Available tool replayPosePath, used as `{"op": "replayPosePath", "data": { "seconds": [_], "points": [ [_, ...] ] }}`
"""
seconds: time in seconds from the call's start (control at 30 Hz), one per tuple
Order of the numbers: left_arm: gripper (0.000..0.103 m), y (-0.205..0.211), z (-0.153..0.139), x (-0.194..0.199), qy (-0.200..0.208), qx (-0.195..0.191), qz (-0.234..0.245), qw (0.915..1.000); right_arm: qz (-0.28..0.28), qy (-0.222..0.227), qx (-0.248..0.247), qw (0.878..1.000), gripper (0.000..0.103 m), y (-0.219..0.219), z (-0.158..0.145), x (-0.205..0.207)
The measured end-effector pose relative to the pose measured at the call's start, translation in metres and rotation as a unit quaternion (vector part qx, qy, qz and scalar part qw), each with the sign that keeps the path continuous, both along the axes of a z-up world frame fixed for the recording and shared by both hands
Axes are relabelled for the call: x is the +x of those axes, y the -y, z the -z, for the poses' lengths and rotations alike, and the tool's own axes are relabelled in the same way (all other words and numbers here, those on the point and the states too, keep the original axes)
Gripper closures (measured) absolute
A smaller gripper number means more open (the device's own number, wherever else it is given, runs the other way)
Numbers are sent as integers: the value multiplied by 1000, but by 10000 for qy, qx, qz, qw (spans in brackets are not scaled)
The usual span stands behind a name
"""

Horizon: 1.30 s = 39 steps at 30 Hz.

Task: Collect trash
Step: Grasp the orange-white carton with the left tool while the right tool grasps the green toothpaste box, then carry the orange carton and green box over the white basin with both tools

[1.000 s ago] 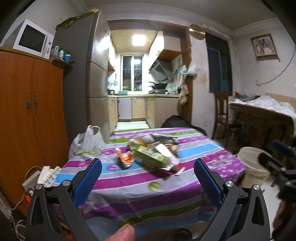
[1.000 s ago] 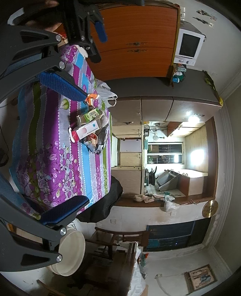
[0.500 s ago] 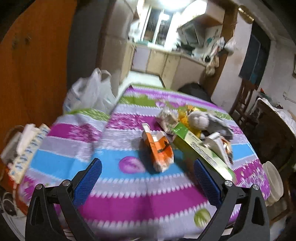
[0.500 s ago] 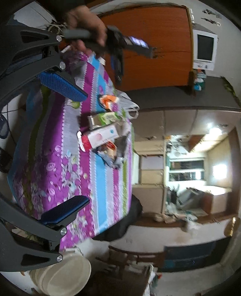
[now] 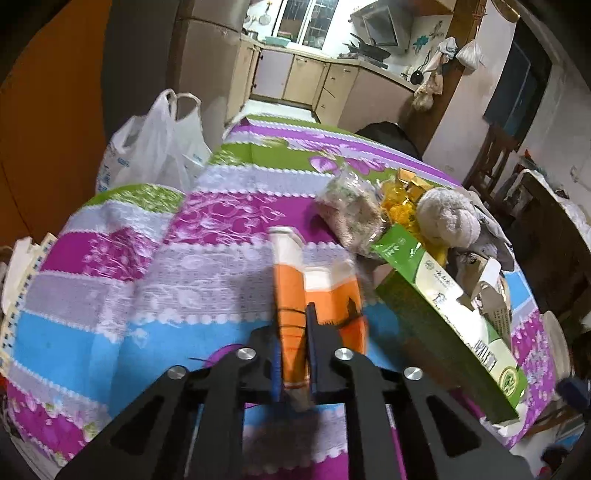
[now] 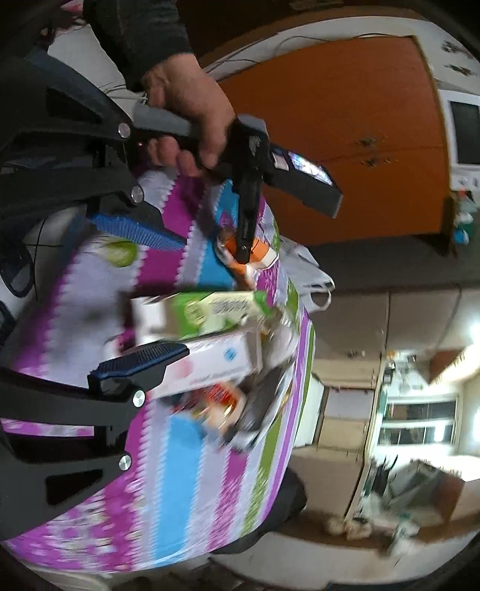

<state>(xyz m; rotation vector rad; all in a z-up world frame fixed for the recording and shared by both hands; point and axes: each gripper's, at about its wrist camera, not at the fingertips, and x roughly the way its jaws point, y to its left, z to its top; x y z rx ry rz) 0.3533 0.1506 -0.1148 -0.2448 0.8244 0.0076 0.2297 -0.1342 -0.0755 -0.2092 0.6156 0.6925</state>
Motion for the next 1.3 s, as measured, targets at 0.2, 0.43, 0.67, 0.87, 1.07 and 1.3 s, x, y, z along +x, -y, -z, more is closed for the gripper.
{"op": "replayPosePath", "data": {
  "seconds": [0.2, 0.43, 0.67, 0.87, 1.07, 1.3],
  "points": [
    [92, -3, 2, -13, -45, -124, 146, 9998, 133, -333, -644, 9973, 52, -30, 18, 43],
    [92, 3, 4, -15, 91, 98, 205, 9997, 195, -472, -1018, 9935, 52, -50, 25, 64],
    [92, 9, 4, -20, 219, 378, 77, 9990, 226, -456, -1134, 9922, 65, -61, 35, 67],
    [92, 6, -4, -27, 336, 486, -23, 9982, 282, -251, -725, 9967, 69, -51, 17, 55],
    [92, 11, -22, -41, 543, 604, -54, 9967, 400, 58, -182, 9990, 69, -37, -10, 34],
    [92, 12, -40, -54, 714, 616, -100, 9955, 328, -78, -53, 9994, 64, -33, -6, 40]
  ]
}}
